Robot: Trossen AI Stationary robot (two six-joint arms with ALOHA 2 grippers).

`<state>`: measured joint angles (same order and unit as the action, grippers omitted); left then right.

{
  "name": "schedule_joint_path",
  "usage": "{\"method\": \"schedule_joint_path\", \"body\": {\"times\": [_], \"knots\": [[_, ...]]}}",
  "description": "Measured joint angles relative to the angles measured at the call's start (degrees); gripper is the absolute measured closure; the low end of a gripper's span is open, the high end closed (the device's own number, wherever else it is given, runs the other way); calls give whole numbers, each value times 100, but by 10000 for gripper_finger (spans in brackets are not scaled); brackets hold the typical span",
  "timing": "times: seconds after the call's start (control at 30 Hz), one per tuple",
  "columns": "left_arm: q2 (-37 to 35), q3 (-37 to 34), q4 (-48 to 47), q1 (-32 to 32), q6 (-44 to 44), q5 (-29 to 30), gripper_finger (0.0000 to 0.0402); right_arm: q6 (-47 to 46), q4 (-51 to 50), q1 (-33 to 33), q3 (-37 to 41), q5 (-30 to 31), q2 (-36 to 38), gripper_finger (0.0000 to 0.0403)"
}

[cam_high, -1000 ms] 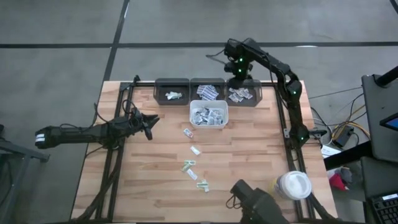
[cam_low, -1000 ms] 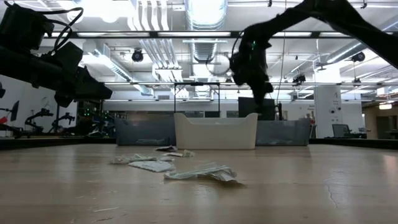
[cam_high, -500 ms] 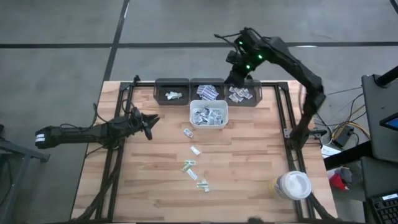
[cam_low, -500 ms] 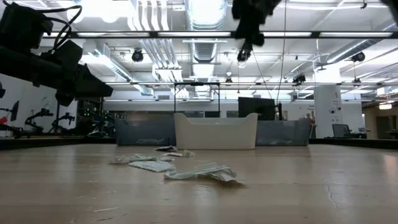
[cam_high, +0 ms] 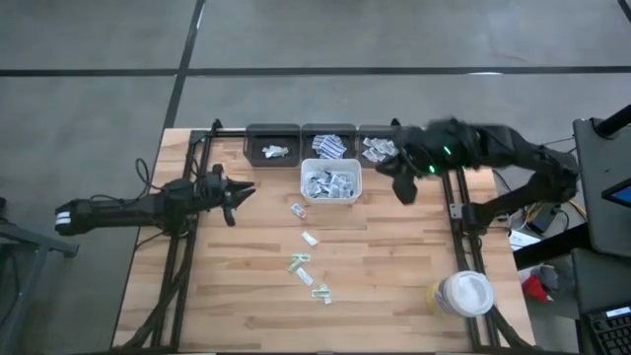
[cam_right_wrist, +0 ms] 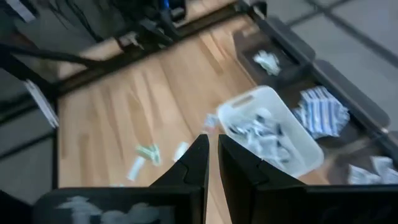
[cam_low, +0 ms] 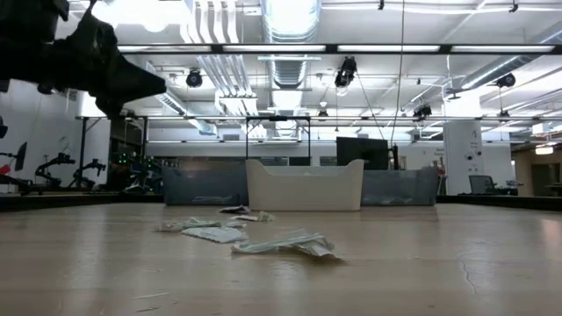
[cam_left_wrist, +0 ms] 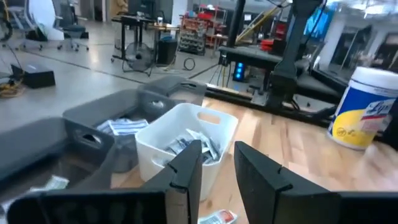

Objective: Pick & Place First Aid Supplies
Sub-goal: Put the orange ointment pack into the right black bin

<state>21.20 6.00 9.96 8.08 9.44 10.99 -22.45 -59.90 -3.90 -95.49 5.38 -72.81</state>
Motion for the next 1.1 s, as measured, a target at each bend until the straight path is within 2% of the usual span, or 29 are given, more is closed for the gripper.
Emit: {"method": "schedule_joint_path", "body": {"times": [0.1,0.2,0.33,0.53,0.63,0.83,0.97,1.1], "knots": [[89,348,-519,2,-171,2,307,-506,551,798,767,918,541,369],[238,712,-1128,-4,-210,-1,307,-1124,696,1507,1473,1884,998,369],[502,1157,-1855,-15,-183,-3,307,-1825,747,2150,2360,2470,1538,369],[1030,1666,-2050,-63,-162,-1,307,-1997,1184,2264,3528,2295,2415,369],[1356,1868,-2055,-70,-62,9,307,-1851,1561,2264,4066,2236,2921,369],[2156,2239,-2217,-128,113,116,307,-1288,2593,2207,5035,1735,3844,369],[2716,2621,-2529,-287,140,396,307,-885,3411,2174,5621,1321,4259,369],[3285,3099,-3168,-516,163,1005,307,-614,4037,2174,6122,1204,4593,369]]}}
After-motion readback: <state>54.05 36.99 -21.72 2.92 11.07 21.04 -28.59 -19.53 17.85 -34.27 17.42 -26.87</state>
